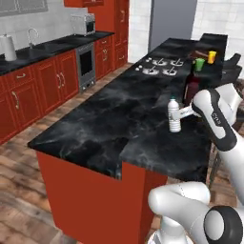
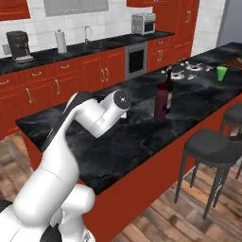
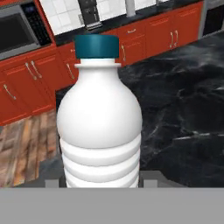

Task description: Place the drinks on the dining counter in a tight cluster.

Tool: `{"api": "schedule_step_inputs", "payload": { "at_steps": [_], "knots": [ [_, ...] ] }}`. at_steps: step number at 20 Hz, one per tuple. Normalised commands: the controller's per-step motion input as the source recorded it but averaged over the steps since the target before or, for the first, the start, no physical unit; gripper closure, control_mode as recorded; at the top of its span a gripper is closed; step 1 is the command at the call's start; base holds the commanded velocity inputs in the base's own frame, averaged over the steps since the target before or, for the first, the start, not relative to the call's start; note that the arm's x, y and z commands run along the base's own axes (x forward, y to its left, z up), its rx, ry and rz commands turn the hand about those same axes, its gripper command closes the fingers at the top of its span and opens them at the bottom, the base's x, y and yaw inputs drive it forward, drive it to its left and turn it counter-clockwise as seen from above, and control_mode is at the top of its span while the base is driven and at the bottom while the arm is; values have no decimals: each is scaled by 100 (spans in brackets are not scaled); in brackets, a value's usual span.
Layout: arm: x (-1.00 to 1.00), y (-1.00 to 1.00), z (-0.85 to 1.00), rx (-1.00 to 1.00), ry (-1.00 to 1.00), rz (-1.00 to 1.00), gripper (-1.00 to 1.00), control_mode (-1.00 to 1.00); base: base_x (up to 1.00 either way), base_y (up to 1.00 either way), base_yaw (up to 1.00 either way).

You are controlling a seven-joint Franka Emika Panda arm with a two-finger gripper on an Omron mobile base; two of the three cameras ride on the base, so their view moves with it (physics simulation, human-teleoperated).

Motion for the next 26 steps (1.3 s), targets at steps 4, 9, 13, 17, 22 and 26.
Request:
{"api": "schedule_step_inputs", "payload": {
  "at_steps": [4,9,13,17,22,26],
  "knots": [
    [0,0,0,0,0,0,100,100,-16,-93,71],
    [0,0,0,0,0,0,100,100,-73,-100,43],
    [0,0,0,0,0,0,100,100,0,-100,22],
    [0,0,0,0,0,0,100,100,36,-100,2],
    [0,0,0,0,0,0,100,100,21,-66,1],
    [0,0,0,0,0,0,100,100,4,0,0]
  ]
}}
